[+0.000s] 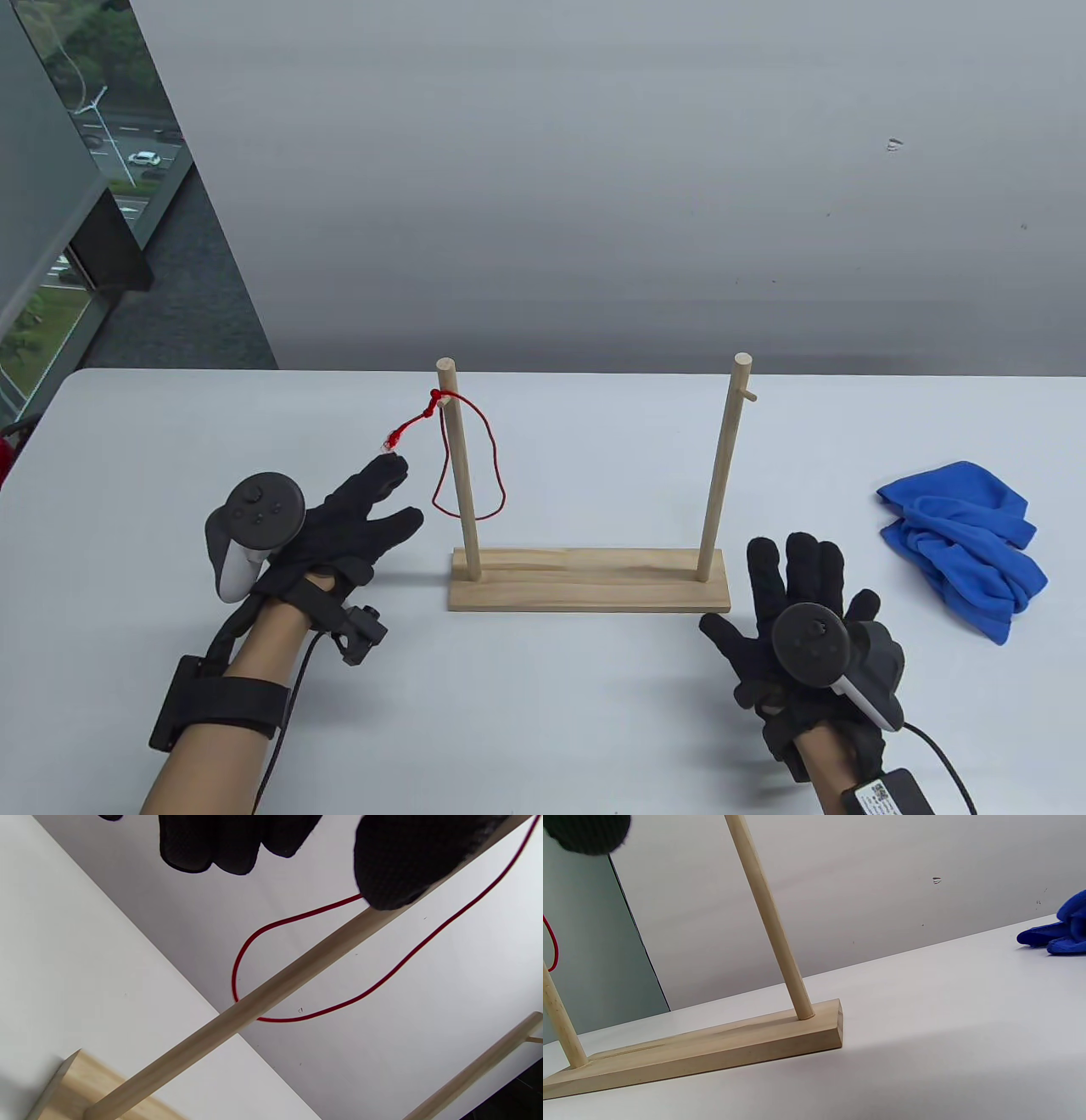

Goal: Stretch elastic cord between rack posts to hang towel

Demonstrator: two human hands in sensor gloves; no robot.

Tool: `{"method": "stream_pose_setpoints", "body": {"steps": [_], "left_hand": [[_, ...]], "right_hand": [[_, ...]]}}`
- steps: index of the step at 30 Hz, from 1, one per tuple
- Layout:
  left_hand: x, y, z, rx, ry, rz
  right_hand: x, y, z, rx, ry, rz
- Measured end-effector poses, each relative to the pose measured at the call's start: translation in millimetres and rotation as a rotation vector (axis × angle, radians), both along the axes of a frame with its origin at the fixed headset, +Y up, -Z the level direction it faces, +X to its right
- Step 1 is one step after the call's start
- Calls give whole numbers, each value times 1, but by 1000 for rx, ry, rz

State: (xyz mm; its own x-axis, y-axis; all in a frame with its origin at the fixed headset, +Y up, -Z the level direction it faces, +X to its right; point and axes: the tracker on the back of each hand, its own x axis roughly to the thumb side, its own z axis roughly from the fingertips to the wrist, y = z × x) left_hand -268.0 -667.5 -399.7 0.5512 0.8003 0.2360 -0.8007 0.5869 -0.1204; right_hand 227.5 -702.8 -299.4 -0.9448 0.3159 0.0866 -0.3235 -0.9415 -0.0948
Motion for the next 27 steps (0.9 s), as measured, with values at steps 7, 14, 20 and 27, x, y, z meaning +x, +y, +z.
{"method": "stream_pose_setpoints", "body": {"steps": [7,14,20,27], "left_hand": [[15,-51,-1,-68,56,-55],[36,-86,-5,-118,102,-95],[54,-95,-10,-108,136,-170],[63,-99,-16,-103,167,-187]], "right_hand": [[-6,-2,-2,7,30,-33],[-14,-2,-4,27,59,-47],[-24,9,-3,135,110,-99],[-49,23,-8,184,214,-145]]}}
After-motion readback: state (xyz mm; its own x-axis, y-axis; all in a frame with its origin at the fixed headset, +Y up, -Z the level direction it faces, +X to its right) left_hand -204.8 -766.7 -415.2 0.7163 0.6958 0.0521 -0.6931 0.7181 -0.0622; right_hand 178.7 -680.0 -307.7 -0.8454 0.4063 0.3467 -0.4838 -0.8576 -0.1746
